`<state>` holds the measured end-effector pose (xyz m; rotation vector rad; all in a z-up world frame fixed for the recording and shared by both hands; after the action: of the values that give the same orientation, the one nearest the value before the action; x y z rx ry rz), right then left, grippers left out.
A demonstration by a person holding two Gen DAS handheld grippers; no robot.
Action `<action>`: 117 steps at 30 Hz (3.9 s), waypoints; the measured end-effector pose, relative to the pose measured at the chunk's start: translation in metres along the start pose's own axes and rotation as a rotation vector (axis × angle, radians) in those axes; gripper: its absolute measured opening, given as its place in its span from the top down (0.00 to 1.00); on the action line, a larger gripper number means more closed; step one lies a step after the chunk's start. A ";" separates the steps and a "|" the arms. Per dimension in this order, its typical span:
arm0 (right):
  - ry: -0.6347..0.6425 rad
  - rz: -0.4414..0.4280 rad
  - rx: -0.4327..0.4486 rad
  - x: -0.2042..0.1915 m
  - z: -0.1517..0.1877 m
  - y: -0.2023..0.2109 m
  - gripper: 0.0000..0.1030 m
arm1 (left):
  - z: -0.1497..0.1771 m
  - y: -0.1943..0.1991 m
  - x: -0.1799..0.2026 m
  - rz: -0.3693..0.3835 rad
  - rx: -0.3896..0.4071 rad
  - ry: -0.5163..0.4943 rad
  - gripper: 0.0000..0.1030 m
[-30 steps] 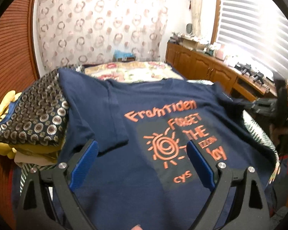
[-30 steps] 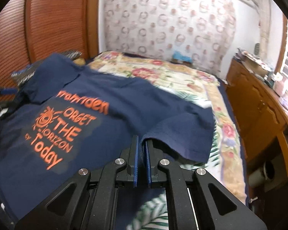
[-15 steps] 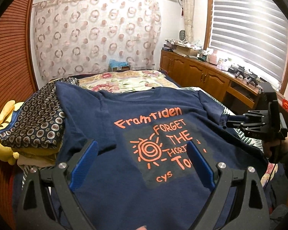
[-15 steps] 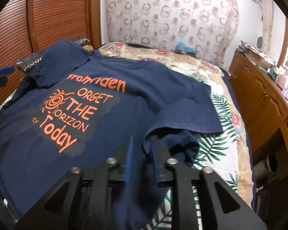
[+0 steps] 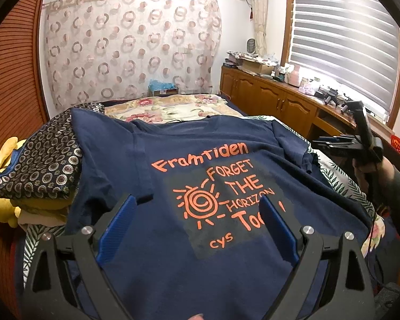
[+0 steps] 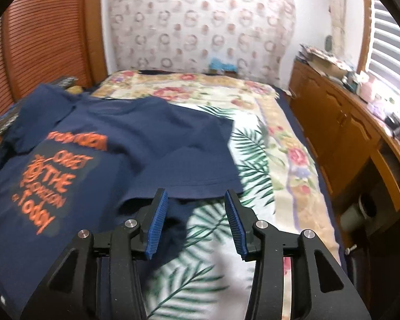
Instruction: Fold small clothes
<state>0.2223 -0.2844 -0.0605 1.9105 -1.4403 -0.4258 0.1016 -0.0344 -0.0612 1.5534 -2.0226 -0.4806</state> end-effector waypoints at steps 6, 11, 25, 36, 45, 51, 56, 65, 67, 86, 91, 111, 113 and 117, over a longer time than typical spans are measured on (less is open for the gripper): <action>-0.064 0.006 -0.068 0.024 -0.003 -0.038 0.57 | 0.003 -0.003 -0.001 -0.006 -0.007 -0.001 0.09; -0.112 -0.016 -0.099 0.036 -0.001 -0.053 0.61 | 0.005 -0.003 -0.006 -0.007 -0.008 0.012 0.09; -0.010 -0.115 0.004 -0.001 -0.044 -0.024 0.97 | 0.006 0.003 -0.015 -0.012 0.003 0.035 0.09; 0.112 -0.171 0.083 -0.076 -0.116 -0.018 0.97 | 0.007 0.005 -0.021 -0.022 -0.003 0.038 0.09; 0.101 -0.157 0.082 -0.080 -0.122 -0.011 0.69 | 0.007 0.008 -0.024 -0.023 0.002 0.052 0.09; 0.184 -0.165 -0.026 -0.084 -0.063 -0.012 0.69 | 0.011 0.005 -0.020 -0.013 -0.005 0.049 0.09; 0.179 -0.174 -0.096 -0.083 -0.021 -0.022 0.71 | 0.010 0.001 -0.015 -0.010 -0.012 0.043 0.09; 0.170 -0.183 -0.136 -0.073 0.013 -0.014 0.72 | 0.012 0.000 -0.014 -0.009 -0.018 0.052 0.09; 0.185 -0.182 -0.147 -0.075 0.017 -0.015 0.71 | 0.013 0.000 -0.013 -0.008 -0.019 0.051 0.09; 0.157 -0.239 -0.035 -0.073 -0.015 0.017 0.96 | 0.013 -0.002 -0.013 -0.009 -0.021 0.048 0.09; 0.144 -0.293 -0.053 -0.080 -0.021 0.019 0.85 | 0.007 -0.003 -0.019 -0.022 -0.009 0.044 0.09; 0.055 -0.107 -0.096 0.009 -0.057 -0.086 0.60 | -0.088 -0.056 -0.123 -0.181 -0.037 0.047 0.09; 0.041 -0.102 -0.100 0.013 -0.061 -0.094 0.60 | -0.093 -0.063 -0.130 -0.200 -0.047 0.041 0.09; 0.031 -0.096 -0.105 0.019 -0.067 -0.108 0.60 | -0.102 -0.078 -0.146 -0.216 -0.076 0.048 0.10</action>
<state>0.3471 -0.2648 -0.0857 1.8993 -1.2845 -0.5042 0.2512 0.0887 -0.0550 1.7285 -1.7888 -0.5891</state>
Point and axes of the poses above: each gripper's, at about its wrist camera, not at the fingertips, and y roughly against the way its jaws point, x to its right, z to its underside, the point moved 2 cm from there along -y, roughly the way its jaws point, and after that the axes turned 8 degrees about y, right-handed, at the moved point
